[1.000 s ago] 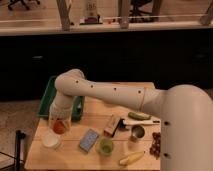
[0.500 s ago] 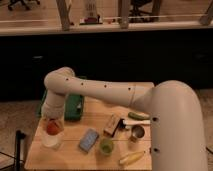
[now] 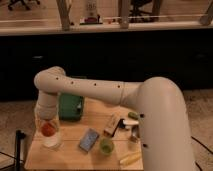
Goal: Place apple in paper cup
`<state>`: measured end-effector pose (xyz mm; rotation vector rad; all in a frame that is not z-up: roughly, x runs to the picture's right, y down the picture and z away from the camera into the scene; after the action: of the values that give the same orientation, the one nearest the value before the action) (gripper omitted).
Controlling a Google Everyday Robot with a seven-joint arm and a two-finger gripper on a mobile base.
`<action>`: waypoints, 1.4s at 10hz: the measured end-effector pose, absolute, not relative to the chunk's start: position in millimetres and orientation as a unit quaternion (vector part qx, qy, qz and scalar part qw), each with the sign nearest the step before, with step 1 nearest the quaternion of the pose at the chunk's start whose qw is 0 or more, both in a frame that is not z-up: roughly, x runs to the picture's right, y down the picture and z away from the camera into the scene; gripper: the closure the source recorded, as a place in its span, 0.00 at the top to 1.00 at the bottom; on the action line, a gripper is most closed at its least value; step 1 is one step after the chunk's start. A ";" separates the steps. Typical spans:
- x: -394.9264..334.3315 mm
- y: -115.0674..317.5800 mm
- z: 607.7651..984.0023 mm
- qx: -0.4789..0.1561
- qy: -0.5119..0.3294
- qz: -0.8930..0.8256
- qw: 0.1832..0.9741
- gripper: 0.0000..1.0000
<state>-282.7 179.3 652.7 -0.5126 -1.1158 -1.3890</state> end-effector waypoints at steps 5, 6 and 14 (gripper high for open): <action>-279.6 181.1 650.1 -0.234 -0.466 -0.598 0.608 0.58; -278.8 180.8 650.0 -0.235 -0.466 -0.598 0.609 0.66; -270.0 177.2 650.0 -0.234 -0.467 -0.594 0.612 0.80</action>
<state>-270.0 177.2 650.0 -0.5406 -1.0769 -1.3710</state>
